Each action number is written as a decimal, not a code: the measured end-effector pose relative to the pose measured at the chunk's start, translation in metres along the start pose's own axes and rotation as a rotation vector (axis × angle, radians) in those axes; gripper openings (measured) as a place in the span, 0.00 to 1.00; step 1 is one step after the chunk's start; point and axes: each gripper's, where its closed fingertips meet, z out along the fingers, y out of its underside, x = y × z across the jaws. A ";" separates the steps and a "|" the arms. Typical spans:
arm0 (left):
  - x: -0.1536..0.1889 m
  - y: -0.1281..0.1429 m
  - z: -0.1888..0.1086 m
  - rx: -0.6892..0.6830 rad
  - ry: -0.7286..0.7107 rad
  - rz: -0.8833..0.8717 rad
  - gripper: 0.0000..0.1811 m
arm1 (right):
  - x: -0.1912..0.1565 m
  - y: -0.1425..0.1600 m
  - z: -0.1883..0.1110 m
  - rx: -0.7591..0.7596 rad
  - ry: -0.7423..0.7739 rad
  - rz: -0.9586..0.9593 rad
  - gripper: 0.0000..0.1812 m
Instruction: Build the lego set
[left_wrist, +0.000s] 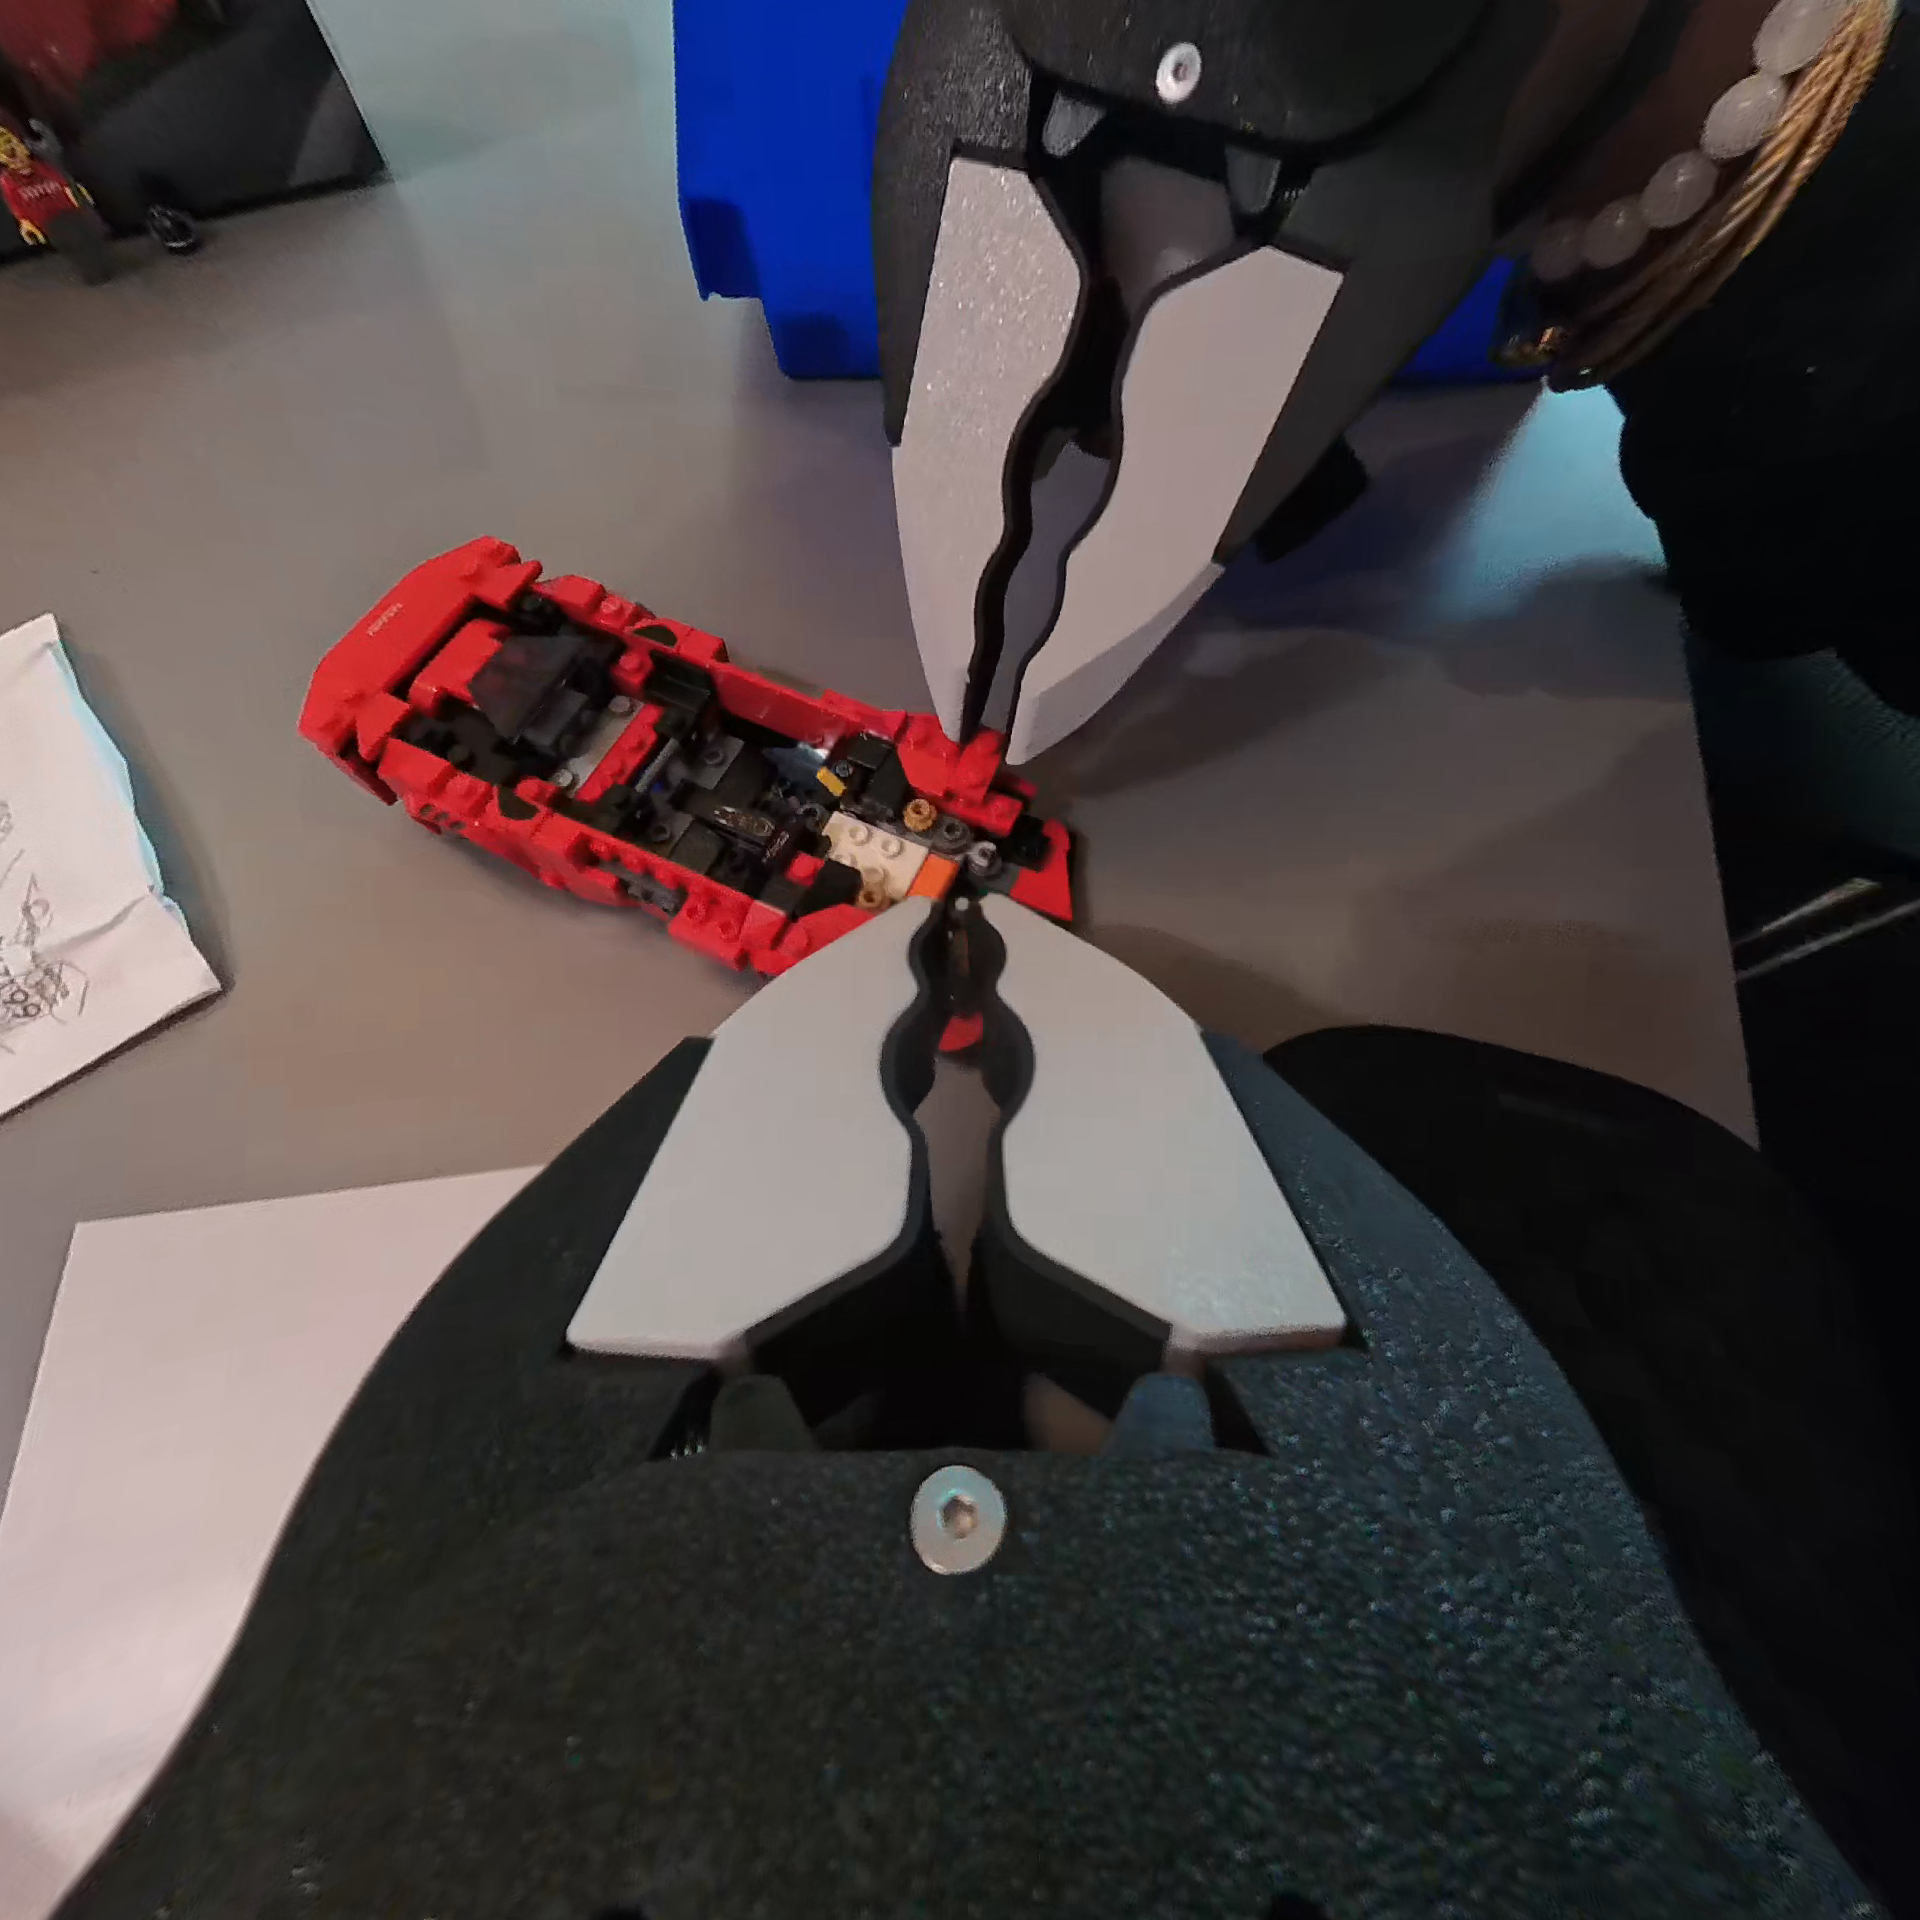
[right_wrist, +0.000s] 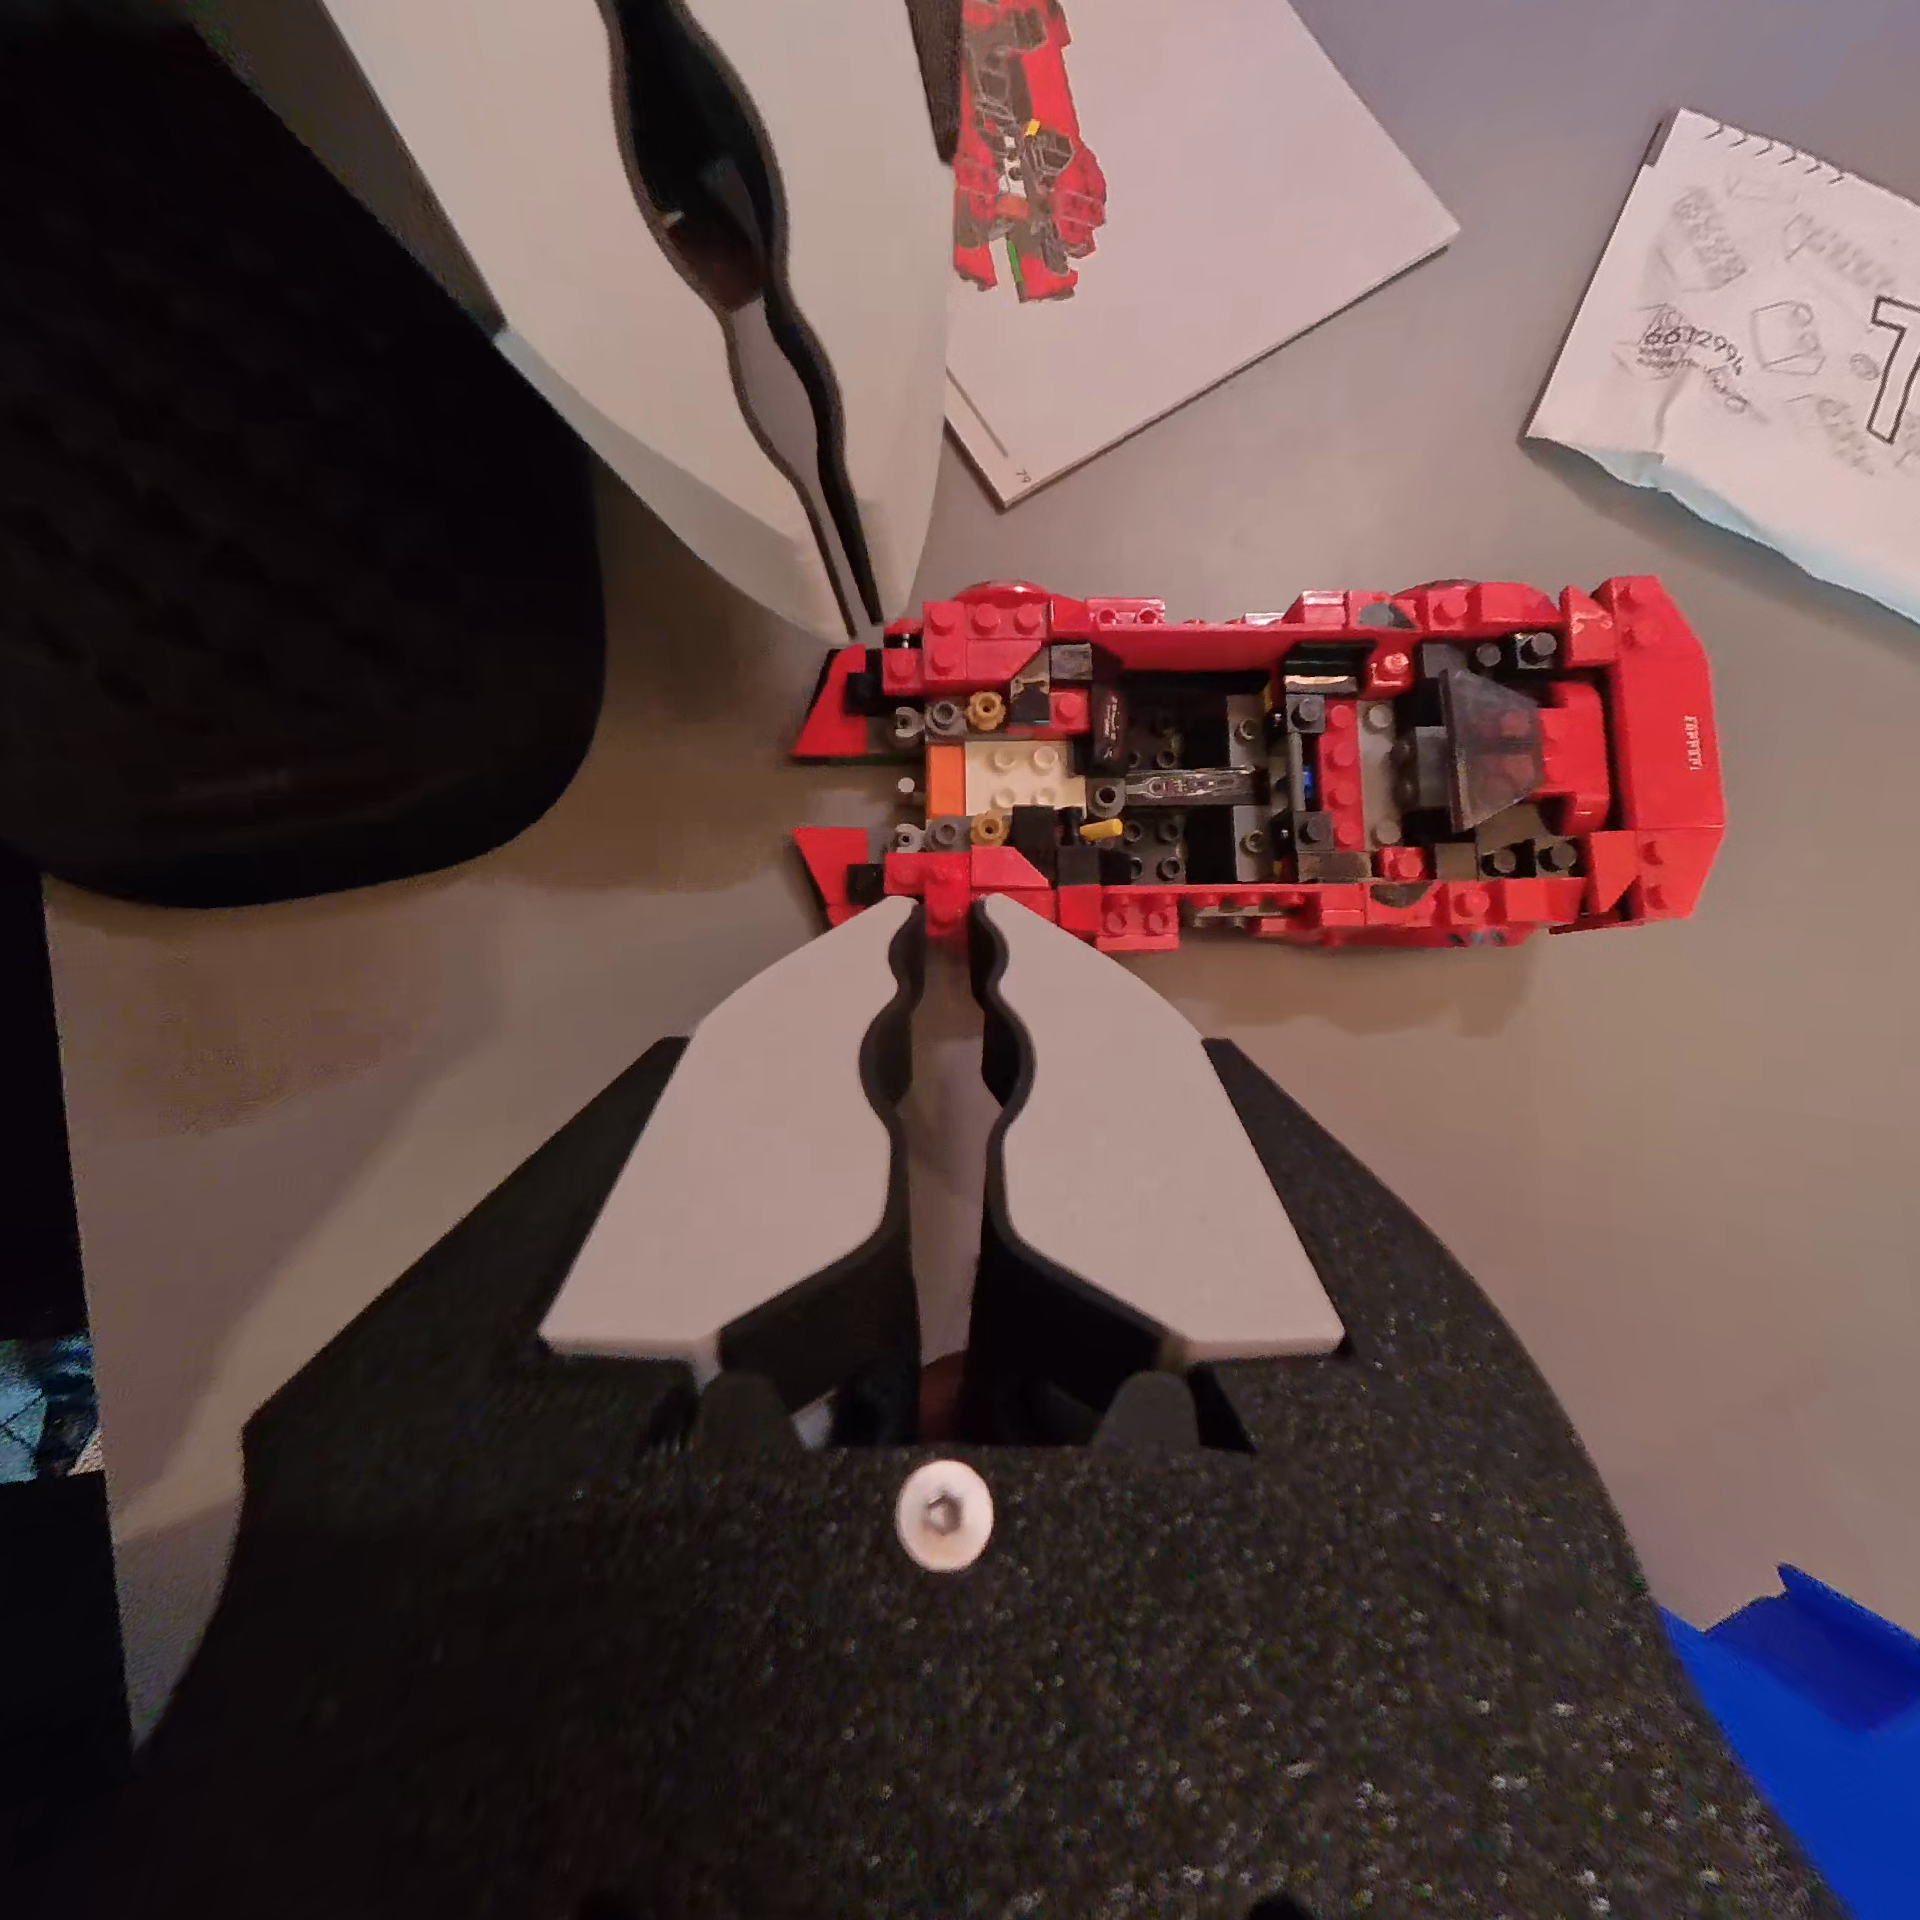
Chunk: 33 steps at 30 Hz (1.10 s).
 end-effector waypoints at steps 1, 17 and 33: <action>-0.001 -0.002 0.003 -0.010 -0.001 0.004 0.01 | 0.000 0.000 0.000 -0.001 -0.002 0.000 0.04; -0.001 -0.008 0.032 -0.113 0.004 0.073 0.01 | 0.000 -0.001 0.001 -0.010 0.006 0.003 0.04; 0.001 -0.011 0.040 -0.134 0.023 0.138 0.00 | 0.001 -0.003 0.002 -0.030 0.002 0.046 0.04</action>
